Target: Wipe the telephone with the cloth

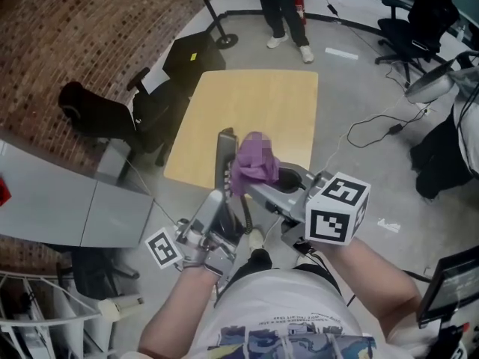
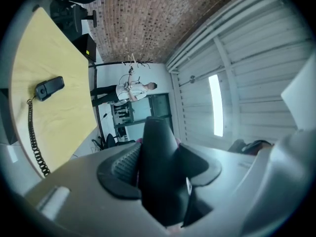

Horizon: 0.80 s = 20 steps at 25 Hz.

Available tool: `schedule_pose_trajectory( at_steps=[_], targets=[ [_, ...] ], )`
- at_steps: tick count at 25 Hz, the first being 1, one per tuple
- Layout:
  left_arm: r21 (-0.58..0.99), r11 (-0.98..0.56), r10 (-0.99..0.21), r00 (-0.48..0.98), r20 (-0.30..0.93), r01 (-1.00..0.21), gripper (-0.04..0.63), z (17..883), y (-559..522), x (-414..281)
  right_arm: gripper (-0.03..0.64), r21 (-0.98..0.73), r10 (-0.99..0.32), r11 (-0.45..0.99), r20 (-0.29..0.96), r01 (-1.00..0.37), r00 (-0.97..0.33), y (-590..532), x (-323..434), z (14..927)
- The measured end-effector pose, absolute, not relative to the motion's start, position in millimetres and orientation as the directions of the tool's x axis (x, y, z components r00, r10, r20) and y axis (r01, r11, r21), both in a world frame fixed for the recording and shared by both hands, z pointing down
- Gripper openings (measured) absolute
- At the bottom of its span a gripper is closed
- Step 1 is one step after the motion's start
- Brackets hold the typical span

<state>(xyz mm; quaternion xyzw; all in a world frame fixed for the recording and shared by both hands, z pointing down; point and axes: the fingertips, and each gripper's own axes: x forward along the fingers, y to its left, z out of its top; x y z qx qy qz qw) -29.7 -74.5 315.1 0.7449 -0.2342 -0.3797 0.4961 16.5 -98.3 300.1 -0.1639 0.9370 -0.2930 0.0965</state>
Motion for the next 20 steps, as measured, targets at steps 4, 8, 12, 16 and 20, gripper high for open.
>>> schedule_pose_trajectory(
  at_steps=[4,8,12,16,20],
  targets=[
    [0.915,-0.403,-0.735,0.592,-0.332,0.013,0.253,312.5,-79.4,-38.5,0.121,-0.561,-0.315,0.797,-0.068,-0.225,-0.947,-83.6,5.7,300.5],
    [0.914,-0.407,-0.741,0.581,-0.335,0.009,0.253,310.7,-86.5,-45.1,0.121,-0.558,-0.272,0.806,-0.050,-0.200,-0.961,-70.1,-0.7,303.5],
    [0.914,-0.406,-0.743,0.578,-0.336,0.009,0.253,310.4,-91.7,-47.1,0.121,-0.566,-0.247,0.802,-0.028,-0.188,-0.969,-58.8,-3.2,312.3],
    [0.912,-0.409,-0.743,0.579,-0.336,0.004,0.253,313.5,-94.2,-46.9,0.121,-0.571,-0.219,0.802,-0.012,-0.173,-0.976,-46.0,-2.5,321.2],
    [0.916,-0.400,-0.744,0.579,-0.333,0.013,0.253,317.8,-97.8,-47.4,0.121,-0.571,-0.188,0.805,0.013,-0.162,-0.982,-35.4,-2.1,328.0]
  ],
)
